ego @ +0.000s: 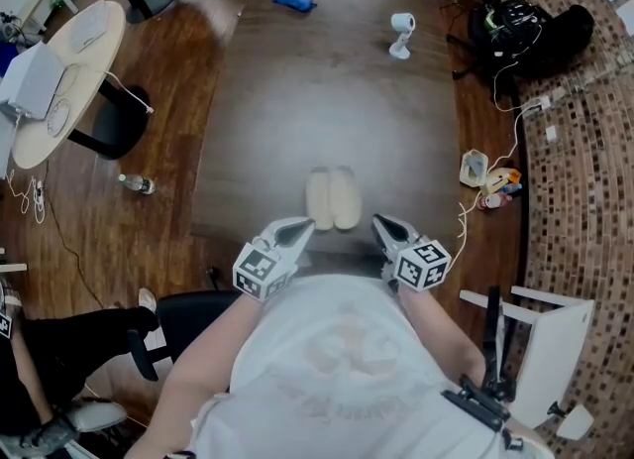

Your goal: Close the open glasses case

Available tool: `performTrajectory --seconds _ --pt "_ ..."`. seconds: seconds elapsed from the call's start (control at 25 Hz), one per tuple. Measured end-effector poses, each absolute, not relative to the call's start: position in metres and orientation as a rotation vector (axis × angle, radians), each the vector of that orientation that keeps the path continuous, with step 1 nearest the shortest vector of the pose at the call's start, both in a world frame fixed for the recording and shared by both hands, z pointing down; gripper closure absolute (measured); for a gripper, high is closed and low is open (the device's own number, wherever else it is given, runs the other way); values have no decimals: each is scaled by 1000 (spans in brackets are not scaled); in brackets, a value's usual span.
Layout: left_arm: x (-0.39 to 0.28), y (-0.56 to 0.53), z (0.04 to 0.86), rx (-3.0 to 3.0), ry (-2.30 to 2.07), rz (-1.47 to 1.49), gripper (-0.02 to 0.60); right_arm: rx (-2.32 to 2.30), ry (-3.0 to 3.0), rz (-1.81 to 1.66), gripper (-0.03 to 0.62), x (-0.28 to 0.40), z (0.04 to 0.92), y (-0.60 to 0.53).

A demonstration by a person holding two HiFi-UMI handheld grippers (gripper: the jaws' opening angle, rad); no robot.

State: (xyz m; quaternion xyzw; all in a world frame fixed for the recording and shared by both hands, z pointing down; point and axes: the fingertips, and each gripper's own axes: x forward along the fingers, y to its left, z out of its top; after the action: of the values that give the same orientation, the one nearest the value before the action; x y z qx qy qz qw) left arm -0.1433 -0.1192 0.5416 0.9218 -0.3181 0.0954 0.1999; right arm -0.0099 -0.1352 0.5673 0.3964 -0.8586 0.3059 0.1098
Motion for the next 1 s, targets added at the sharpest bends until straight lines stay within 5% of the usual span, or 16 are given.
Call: performTrajectory --seconds 1.0 --pt "-179 -154 563 2474 -997 263 575 1073 -2506 889 586 -33 596 -181"
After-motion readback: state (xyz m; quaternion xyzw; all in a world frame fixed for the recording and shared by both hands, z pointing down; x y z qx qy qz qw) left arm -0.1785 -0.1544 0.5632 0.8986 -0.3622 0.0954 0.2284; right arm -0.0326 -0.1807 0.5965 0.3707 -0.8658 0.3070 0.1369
